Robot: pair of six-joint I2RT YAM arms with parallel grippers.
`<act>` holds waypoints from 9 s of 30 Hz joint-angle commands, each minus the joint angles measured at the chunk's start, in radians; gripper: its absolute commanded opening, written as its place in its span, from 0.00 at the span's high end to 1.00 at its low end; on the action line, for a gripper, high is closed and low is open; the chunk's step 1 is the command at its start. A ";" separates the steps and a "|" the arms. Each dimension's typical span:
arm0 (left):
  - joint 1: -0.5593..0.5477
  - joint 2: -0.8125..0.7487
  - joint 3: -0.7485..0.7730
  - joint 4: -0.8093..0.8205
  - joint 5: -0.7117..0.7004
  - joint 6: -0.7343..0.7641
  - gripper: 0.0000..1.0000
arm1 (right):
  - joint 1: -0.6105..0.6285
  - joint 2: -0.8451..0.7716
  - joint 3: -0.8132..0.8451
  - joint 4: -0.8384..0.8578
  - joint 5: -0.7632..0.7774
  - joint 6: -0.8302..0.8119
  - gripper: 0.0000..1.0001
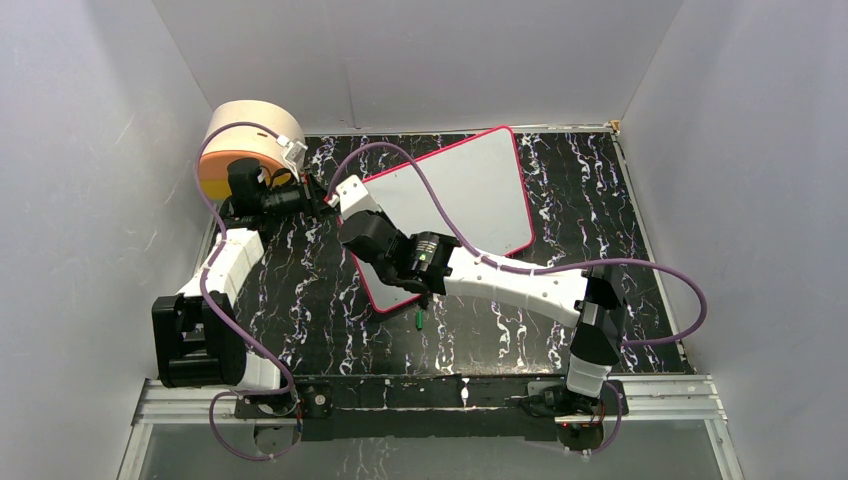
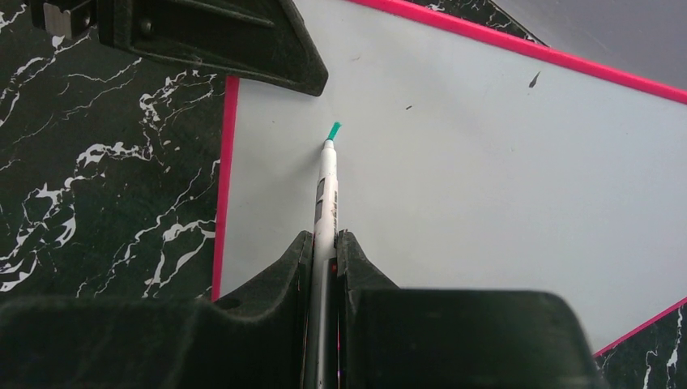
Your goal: Write a sentence on the whiteboard
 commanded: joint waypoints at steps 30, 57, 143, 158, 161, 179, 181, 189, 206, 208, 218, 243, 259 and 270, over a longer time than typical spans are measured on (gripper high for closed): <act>-0.004 -0.008 -0.005 -0.015 -0.037 0.063 1.00 | 0.020 0.007 0.044 -0.131 -0.023 0.102 1.00; -0.007 -0.003 -0.004 -0.016 -0.035 0.063 1.00 | 0.015 -0.064 -0.051 0.031 0.034 0.067 1.00; -0.017 0.003 -0.003 -0.024 -0.033 0.071 1.00 | -0.043 -0.118 -0.072 0.076 0.023 0.051 1.00; -0.020 0.003 -0.004 -0.025 -0.033 0.072 1.00 | -0.056 -0.112 -0.063 0.105 0.031 0.038 1.00; -0.020 0.003 -0.005 -0.025 -0.034 0.073 1.00 | -0.058 -0.110 -0.063 0.107 0.028 0.040 1.00; -0.021 0.002 -0.005 -0.027 -0.032 0.074 1.00 | -0.071 -0.091 -0.056 0.065 0.006 0.066 1.00; -0.022 0.003 -0.004 -0.027 -0.033 0.074 1.00 | -0.071 -0.088 -0.055 0.040 0.002 0.077 1.00; -0.022 0.002 -0.004 -0.028 -0.034 0.075 1.00 | -0.070 -0.081 -0.054 -0.008 -0.030 0.102 1.00; -0.022 0.007 -0.002 -0.028 -0.036 0.075 1.00 | -0.070 -0.069 -0.055 -0.100 -0.072 0.149 1.00; -0.021 0.008 -0.003 -0.028 -0.034 0.075 1.00 | -0.070 -0.072 -0.057 -0.102 -0.076 0.153 1.00; -0.022 0.005 -0.004 -0.028 -0.036 0.075 1.00 | -0.070 -0.078 -0.065 -0.110 -0.080 0.165 1.00; -0.022 0.007 -0.003 -0.035 -0.040 0.080 1.00 | -0.064 -0.208 -0.163 -0.022 -0.060 0.157 1.00; -0.022 0.009 -0.004 -0.036 -0.041 0.081 1.00 | -0.074 -0.181 -0.188 0.059 -0.026 0.136 1.00; -0.022 0.011 -0.002 -0.036 -0.039 0.080 1.00 | -0.084 -0.162 -0.180 0.062 -0.047 0.140 1.00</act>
